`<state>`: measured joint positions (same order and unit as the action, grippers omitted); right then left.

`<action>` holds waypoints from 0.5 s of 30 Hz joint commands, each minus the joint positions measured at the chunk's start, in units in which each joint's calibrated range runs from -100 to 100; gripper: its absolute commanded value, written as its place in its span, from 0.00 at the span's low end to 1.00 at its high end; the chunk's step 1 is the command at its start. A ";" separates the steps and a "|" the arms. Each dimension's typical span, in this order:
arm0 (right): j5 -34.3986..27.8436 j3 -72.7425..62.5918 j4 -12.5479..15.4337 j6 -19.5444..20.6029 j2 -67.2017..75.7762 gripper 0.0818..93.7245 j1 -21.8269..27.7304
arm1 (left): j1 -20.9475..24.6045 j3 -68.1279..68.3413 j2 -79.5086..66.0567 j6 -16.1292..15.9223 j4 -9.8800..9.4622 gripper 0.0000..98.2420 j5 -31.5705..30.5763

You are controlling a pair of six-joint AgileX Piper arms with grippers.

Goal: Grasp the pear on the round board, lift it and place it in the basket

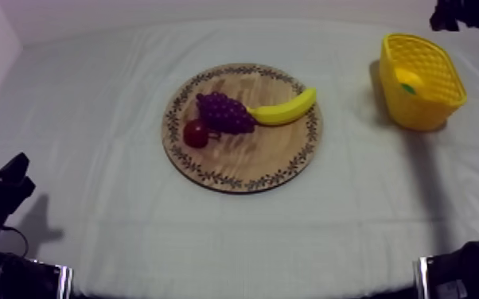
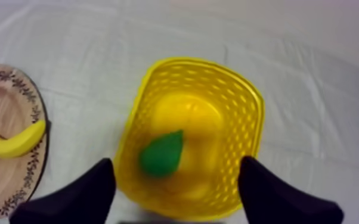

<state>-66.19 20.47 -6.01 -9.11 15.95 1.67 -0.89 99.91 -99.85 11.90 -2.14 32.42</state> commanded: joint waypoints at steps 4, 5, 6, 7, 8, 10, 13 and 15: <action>3.16 12.36 0.50 1.90 17.09 0.41 -3.11 | -0.01 -0.02 0.02 -0.01 -0.03 0.00 0.00; 3.95 14.57 -0.17 3.49 19.43 0.38 -4.17 | -0.01 -0.02 0.02 -0.01 -0.03 0.00 0.00; 4.79 16.85 -0.97 5.17 21.73 0.36 -5.26 | -0.01 -0.02 0.02 -0.01 -0.03 0.00 0.00; 5.74 19.18 -1.77 6.71 23.95 0.35 -6.29 | -0.01 -0.02 0.02 -0.01 -0.03 0.00 0.00; 6.82 21.54 -2.46 8.04 26.06 0.33 -7.18 | -0.01 -0.02 0.02 -0.01 -0.03 0.00 0.00; 9.47 26.24 -2.93 9.65 30.20 0.32 -8.12 | -0.01 -0.02 0.02 -0.01 -0.03 0.00 0.00; 13.15 32.75 -2.54 10.45 36.00 0.28 -8.39 | -0.01 -0.02 0.02 -0.01 -0.03 0.00 0.00; 15.22 36.81 -2.60 11.18 39.67 0.26 -8.45 | -0.01 -0.02 0.02 -0.01 -0.03 0.00 0.00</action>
<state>-52.85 50.74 -8.56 1.08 49.61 -6.79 -0.89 99.91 -99.85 11.90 -2.14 32.42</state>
